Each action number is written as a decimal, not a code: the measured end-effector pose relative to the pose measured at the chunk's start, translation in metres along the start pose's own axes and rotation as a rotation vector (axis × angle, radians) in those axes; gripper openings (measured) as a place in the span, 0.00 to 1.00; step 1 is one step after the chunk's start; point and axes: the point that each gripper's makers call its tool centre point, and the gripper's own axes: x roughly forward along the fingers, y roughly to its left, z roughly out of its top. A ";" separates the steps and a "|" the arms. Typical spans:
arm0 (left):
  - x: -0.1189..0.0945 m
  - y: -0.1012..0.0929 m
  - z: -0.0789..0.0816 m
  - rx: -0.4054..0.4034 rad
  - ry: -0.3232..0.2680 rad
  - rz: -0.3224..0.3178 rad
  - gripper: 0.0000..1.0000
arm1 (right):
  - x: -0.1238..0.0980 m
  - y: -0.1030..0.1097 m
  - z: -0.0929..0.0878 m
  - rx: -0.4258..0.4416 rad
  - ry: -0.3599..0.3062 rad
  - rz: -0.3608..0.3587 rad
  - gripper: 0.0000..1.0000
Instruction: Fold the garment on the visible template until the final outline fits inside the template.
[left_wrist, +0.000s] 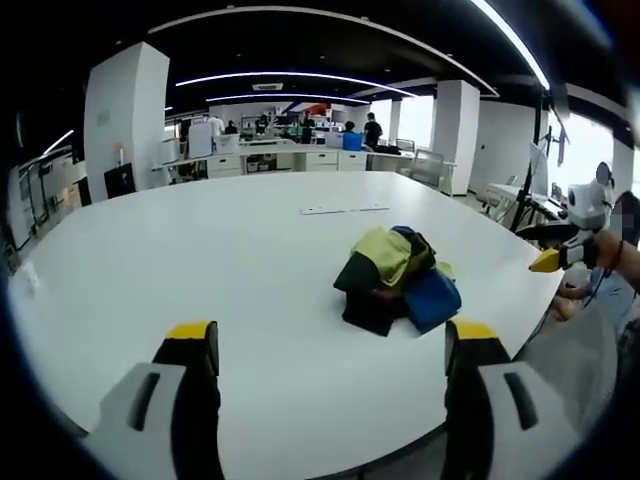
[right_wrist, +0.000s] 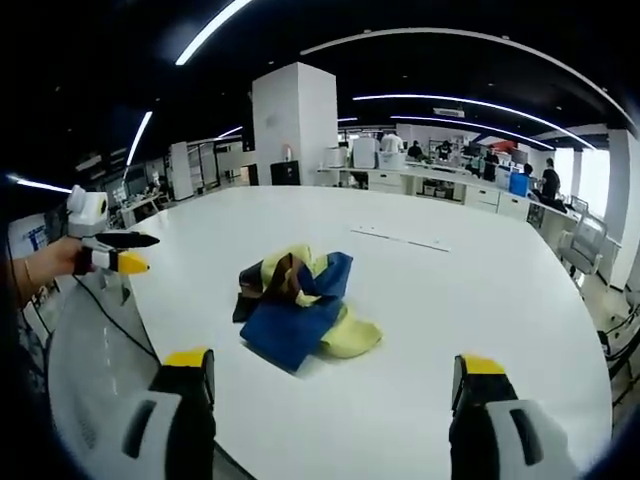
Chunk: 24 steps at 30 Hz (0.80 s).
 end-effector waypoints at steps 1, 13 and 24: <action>0.000 0.000 0.000 -0.002 -0.002 -0.001 0.91 | 0.000 0.000 0.000 0.000 -0.001 -0.001 1.00; 0.008 -0.004 -0.001 0.008 0.007 -0.024 0.91 | 0.006 0.002 0.002 -0.009 0.004 0.023 1.00; 0.030 -0.004 0.001 -0.005 -0.027 -0.082 0.82 | 0.028 0.008 0.007 -0.016 0.002 0.089 0.96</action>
